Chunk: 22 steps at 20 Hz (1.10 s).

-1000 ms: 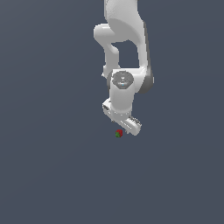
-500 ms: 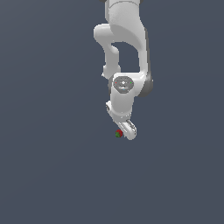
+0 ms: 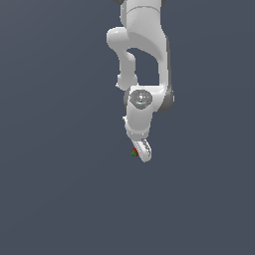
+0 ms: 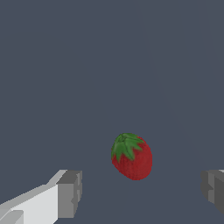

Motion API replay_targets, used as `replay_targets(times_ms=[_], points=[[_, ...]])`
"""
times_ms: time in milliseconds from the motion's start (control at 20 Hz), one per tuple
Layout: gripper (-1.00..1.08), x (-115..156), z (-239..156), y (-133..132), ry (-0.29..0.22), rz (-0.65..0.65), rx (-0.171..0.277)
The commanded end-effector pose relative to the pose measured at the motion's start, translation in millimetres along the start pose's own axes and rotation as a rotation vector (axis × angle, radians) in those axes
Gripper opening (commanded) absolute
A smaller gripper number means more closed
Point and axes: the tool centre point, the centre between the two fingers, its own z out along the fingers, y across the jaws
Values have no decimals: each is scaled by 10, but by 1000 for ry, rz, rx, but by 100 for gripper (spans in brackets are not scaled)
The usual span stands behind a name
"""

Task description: Pick up the object and move it to a goal position.

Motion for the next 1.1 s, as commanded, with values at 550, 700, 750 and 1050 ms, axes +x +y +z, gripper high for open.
replay_targets(times_ms=[550,700,750,1050], points=[[100,1,118,5,3,38,0],[100,4,261,11,4,41,0],[100,1,320,12,4,41,0],[100,3,519,8,4,42,0]])
